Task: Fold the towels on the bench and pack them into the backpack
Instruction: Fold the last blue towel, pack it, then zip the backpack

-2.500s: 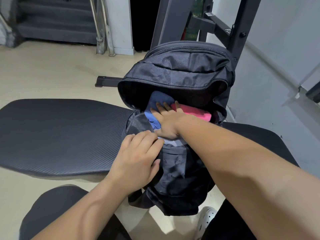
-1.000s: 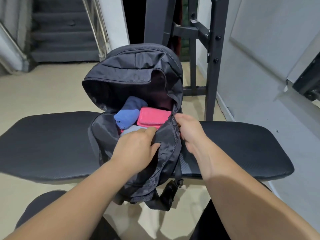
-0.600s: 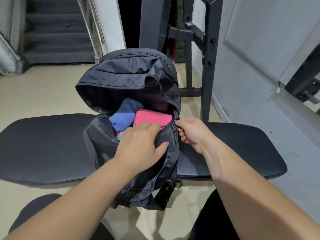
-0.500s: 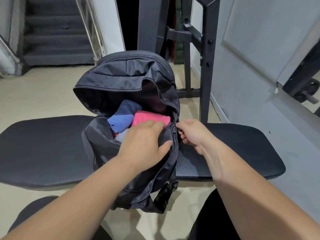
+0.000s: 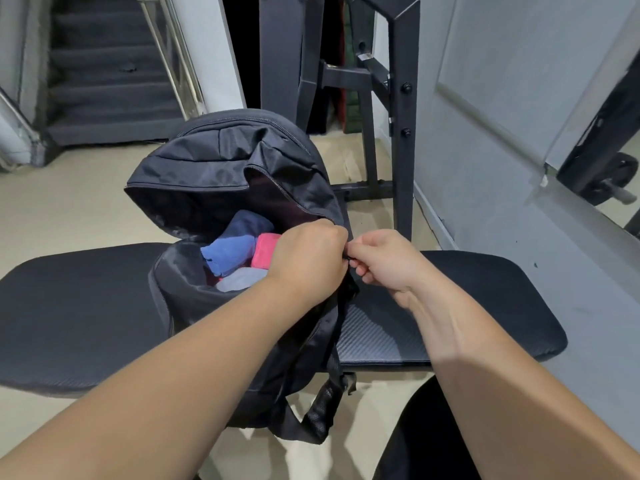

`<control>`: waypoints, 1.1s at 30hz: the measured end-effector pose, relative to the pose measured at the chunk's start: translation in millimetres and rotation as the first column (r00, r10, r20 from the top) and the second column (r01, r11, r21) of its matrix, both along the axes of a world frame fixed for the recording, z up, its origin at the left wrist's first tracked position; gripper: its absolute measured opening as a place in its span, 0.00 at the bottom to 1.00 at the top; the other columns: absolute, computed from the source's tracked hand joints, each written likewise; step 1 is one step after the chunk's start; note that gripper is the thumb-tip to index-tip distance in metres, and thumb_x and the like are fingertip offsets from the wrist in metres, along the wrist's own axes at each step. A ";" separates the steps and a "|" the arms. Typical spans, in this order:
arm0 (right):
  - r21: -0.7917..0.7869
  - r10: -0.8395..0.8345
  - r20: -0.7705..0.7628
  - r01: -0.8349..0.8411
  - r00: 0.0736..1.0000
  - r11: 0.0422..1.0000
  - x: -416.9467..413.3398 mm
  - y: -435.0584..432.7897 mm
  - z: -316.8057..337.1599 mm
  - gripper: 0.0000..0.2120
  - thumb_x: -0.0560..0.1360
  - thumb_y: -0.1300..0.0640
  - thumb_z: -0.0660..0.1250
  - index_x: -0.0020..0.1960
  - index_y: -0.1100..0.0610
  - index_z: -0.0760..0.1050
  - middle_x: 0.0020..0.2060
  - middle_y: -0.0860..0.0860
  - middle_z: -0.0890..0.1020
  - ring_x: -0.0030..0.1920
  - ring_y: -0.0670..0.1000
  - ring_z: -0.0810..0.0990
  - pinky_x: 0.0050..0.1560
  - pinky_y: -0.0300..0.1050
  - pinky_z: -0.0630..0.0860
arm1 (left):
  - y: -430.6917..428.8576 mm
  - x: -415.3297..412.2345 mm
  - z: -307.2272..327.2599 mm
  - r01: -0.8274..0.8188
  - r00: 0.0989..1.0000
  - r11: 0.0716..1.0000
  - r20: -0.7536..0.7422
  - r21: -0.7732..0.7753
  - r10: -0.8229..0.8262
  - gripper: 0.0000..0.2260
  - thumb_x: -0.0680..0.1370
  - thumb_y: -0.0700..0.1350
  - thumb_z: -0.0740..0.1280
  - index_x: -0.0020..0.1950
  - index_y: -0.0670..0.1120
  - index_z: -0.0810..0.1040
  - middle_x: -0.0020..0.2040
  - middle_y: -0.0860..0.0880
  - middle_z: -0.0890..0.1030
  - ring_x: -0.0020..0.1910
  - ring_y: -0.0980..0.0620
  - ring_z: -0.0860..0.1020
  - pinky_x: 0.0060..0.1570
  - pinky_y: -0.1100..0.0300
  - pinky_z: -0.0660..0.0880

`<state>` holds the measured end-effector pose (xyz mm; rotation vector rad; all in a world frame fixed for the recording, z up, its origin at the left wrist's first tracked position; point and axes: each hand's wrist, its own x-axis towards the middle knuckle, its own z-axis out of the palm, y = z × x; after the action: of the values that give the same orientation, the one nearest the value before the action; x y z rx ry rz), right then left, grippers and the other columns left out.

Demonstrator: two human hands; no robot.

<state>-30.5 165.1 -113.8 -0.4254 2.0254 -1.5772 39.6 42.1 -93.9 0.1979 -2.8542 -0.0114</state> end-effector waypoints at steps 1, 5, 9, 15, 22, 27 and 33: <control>0.002 0.011 0.001 -0.011 1.000 1.000 -0.5 0.6 -1.5 0.09 0.80 0.57 0.66 0.42 0.59 0.79 0.30 0.50 0.75 0.30 0.44 0.71 0.32 0.37 0.68 | 0.8 -3.5 0.4 -0.005 1.000 1.000 0.018 -0.018 0.006 0.05 0.77 0.48 0.67 0.50 0.49 0.80 0.47 0.50 0.78 0.46 0.46 0.79 0.38 0.54 0.71; -0.043 0.012 0.075 -0.009 0.997 0.999 -5.1 1.7 -4.0 0.09 0.80 0.58 0.64 0.45 0.61 0.80 0.32 0.51 0.78 0.31 0.46 0.72 0.32 0.39 0.67 | 2.9 -10.3 1.0 -0.022 0.999 0.999 0.026 -0.041 0.023 0.02 0.77 0.45 0.66 0.45 0.49 0.76 0.43 0.48 0.76 0.45 0.44 0.79 0.38 0.54 0.67; -0.088 -0.013 0.040 0.016 0.999 0.996 -12.0 2.8 -9.5 0.09 0.77 0.59 0.66 0.49 0.61 0.84 0.35 0.50 0.83 0.34 0.46 0.75 0.32 0.37 0.68 | -8.6 -9.9 -7.9 -0.023 0.999 0.998 -0.032 0.060 0.025 0.09 0.78 0.51 0.65 0.42 0.48 0.77 0.42 0.49 0.79 0.45 0.44 0.78 0.39 0.53 0.70; -0.009 0.011 -0.340 -0.015 0.940 1.000 -9.2 -2.6 -40.0 0.11 0.73 0.59 0.76 0.54 0.51 0.84 0.40 0.45 0.84 0.33 0.35 0.76 0.44 0.36 0.71 | -23.2 -2.2 -6.6 -0.142 0.988 0.936 -0.014 0.321 0.154 0.18 0.76 0.48 0.66 0.29 0.45 0.67 0.27 0.49 0.71 0.35 0.44 0.72 0.33 0.52 0.68; 0.092 0.014 -0.634 0.059 0.773 0.994 -4.1 -18.7 -52.0 0.13 0.74 0.55 0.75 0.58 0.52 0.83 0.35 0.41 0.77 0.37 0.39 0.75 0.44 0.37 0.71 | -27.1 2.1 -0.1 -0.202 0.979 0.870 0.056 0.450 0.198 0.15 0.77 0.47 0.65 0.35 0.40 0.77 0.31 0.43 0.78 0.33 0.44 0.74 0.36 0.46 0.76; 0.101 0.025 -0.723 0.069 0.690 0.992 -3.7 -21.8 -57.2 0.11 0.75 0.55 0.73 0.57 0.54 0.83 0.35 0.41 0.72 0.36 0.43 0.71 0.42 0.41 0.70 | -23.2 -3.4 2.7 -0.192 0.981 0.857 0.060 0.478 0.186 0.14 0.76 0.43 0.64 0.32 0.38 0.73 0.30 0.40 0.74 0.30 0.46 0.67 0.30 0.52 0.66; 0.120 0.035 -0.808 0.106 0.589 0.987 -8.2 -19.0 -53.9 0.04 0.76 0.54 0.69 0.43 0.54 0.78 0.33 0.44 0.68 0.33 0.50 0.70 0.32 0.49 0.70 | -19.1 -8.0 8.4 -0.183 0.980 0.823 0.033 0.538 0.196 0.15 0.75 0.41 0.64 0.29 0.41 0.68 0.28 0.43 0.71 0.32 0.46 0.66 0.31 0.53 0.63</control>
<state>-38.7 146.0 -167.6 -1.2418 2.8112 -1.3267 31.6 23.0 -85.5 0.5897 -2.7177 -0.7794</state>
